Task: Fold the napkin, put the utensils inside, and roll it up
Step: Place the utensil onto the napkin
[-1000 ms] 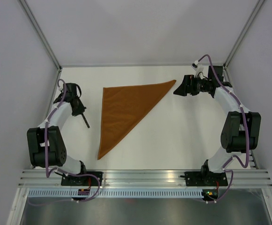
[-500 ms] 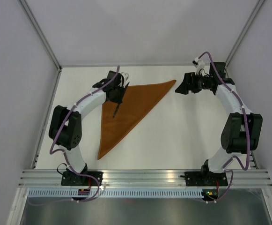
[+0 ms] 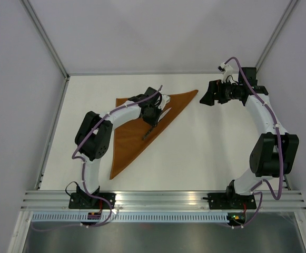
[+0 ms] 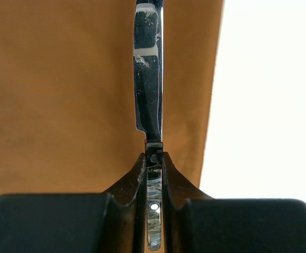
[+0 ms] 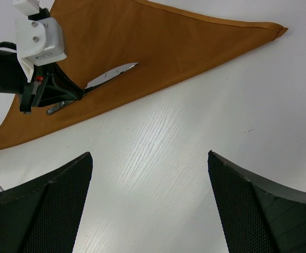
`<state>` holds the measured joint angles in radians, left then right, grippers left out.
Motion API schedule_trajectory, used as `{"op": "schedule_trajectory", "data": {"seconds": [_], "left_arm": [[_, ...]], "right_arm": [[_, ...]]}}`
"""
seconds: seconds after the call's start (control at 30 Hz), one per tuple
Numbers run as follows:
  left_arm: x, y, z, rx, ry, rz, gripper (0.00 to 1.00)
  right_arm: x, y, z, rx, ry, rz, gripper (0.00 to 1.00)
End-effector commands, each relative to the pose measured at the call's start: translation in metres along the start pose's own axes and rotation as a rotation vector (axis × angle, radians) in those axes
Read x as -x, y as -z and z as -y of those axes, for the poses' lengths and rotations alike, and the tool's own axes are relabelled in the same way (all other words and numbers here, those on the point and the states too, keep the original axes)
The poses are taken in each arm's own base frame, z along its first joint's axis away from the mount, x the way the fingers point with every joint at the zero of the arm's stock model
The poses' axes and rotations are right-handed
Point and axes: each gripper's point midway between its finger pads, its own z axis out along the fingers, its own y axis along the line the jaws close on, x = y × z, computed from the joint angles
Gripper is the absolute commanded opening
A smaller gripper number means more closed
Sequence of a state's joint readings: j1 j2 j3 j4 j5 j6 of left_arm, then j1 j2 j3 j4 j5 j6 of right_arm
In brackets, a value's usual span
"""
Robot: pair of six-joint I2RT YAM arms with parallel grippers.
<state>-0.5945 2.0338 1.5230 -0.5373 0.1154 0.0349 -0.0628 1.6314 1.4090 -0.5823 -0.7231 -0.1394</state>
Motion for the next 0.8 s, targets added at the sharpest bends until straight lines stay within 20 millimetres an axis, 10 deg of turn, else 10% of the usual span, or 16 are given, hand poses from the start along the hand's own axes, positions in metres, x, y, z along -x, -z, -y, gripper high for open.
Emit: {"op": "schedule_trajectory", "data": {"seconds": [0.0, 0.77], "left_arm": [[0.010, 0.002, 0.016, -0.034, -0.004, 0.017, 0.02], [-0.023, -0.015, 0.034, -0.058, 0.042, -0.069, 0.02]], "right_arm": [[0.014, 0.012, -0.005, -0.022, 0.038, 0.030, 0.95], [0.008, 0.010, -0.007, -0.011, 0.023, 0.028, 0.95]]}}
